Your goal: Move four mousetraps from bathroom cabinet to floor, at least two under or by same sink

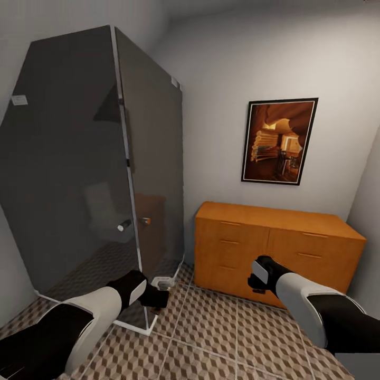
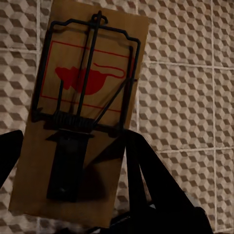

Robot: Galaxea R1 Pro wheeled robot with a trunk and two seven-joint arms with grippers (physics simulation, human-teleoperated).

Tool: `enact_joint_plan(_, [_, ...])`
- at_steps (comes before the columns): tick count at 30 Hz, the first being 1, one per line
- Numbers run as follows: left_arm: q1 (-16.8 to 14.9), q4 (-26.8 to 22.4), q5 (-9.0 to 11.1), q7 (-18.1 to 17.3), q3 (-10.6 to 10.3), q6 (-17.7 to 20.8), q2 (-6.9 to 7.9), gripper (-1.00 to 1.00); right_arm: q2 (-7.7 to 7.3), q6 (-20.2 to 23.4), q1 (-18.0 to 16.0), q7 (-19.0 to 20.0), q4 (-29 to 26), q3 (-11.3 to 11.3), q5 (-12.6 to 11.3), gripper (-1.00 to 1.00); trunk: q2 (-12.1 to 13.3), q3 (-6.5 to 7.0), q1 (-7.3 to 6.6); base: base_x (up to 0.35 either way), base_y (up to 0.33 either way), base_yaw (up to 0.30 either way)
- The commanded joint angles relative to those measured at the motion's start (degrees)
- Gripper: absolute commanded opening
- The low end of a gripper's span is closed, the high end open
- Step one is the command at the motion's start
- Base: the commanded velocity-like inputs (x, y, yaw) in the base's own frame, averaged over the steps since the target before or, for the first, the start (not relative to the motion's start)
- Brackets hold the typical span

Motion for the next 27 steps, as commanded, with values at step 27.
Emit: enact_joint_plan(27, [9.6, -0.2, 2.0, 4.7, 0.2, -4.9, 3.20, -1.00, 0.38, 0.2, 5.8, 6.6, -0.1, 0.7, 8.5, -1.00, -0.1, 1.55, -0.02, -0.275, 0.000, 0.226])
